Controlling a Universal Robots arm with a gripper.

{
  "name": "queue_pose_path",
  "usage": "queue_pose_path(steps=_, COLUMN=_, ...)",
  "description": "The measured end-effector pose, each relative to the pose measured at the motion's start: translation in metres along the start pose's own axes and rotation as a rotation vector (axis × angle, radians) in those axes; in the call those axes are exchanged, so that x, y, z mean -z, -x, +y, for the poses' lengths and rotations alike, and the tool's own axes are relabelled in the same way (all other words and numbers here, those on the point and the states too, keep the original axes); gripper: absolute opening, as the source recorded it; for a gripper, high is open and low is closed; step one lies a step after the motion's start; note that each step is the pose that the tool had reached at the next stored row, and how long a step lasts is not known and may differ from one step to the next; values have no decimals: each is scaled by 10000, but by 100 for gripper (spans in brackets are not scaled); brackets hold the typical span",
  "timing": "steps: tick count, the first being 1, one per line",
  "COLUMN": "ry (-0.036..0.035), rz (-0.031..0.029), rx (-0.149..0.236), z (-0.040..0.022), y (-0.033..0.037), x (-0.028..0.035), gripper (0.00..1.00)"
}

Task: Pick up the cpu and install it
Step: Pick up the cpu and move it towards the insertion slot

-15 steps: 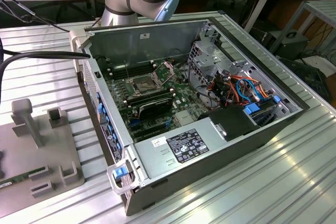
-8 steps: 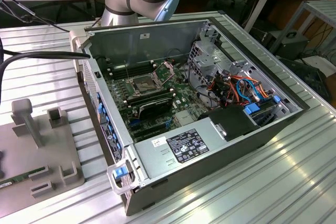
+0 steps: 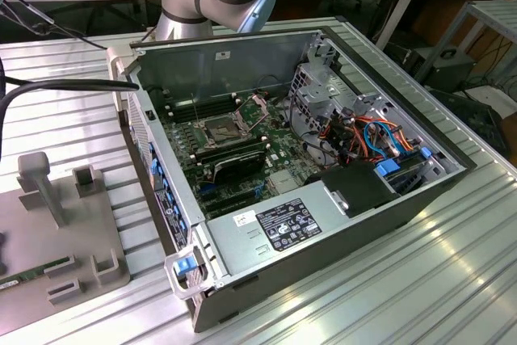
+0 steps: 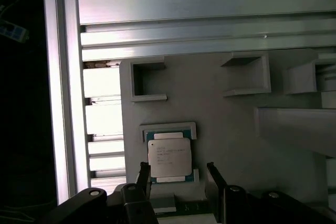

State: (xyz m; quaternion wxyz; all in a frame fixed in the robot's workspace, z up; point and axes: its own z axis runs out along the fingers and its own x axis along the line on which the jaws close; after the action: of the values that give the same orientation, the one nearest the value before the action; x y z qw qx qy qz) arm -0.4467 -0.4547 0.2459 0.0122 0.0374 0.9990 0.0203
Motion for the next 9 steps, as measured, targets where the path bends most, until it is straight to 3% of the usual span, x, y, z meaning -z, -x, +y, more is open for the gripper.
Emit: queue_pose_path(steps=9, ry=-1, rz=1, rx=0, z=-1, y=-1, x=-31, gripper=54)
